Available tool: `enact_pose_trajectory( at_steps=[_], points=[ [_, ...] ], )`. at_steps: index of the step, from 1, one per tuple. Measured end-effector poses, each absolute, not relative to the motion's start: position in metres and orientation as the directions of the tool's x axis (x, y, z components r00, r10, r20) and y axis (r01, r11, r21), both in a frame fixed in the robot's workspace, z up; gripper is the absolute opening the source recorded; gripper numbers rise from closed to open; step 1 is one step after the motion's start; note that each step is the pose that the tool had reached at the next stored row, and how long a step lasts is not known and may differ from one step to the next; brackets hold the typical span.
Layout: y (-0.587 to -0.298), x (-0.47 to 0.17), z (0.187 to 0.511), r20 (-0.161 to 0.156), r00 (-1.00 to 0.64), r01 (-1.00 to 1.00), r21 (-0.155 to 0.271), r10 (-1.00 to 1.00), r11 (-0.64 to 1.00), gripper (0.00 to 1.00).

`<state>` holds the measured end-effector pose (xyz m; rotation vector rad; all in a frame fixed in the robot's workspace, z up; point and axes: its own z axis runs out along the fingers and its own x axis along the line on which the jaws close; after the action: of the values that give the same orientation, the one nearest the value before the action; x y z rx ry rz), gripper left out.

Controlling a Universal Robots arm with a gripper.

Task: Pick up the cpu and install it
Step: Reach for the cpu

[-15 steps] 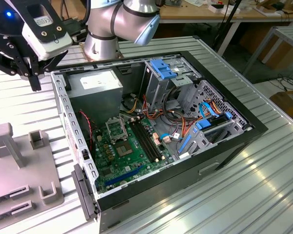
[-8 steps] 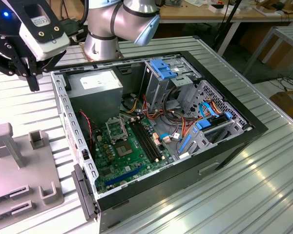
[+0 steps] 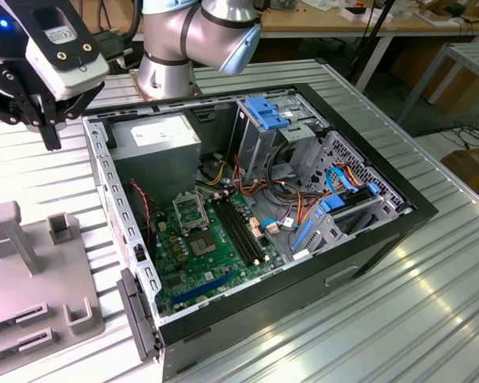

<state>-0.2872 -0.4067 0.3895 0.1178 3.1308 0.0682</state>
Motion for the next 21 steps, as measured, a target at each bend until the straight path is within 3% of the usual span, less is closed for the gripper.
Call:
enact_pose_trajectory(
  at_steps=[21],
  points=[
    [-0.419,-0.316,0.388,0.0,-0.997,0.075,0.043,0.075,0.996,0.11]
  ],
)
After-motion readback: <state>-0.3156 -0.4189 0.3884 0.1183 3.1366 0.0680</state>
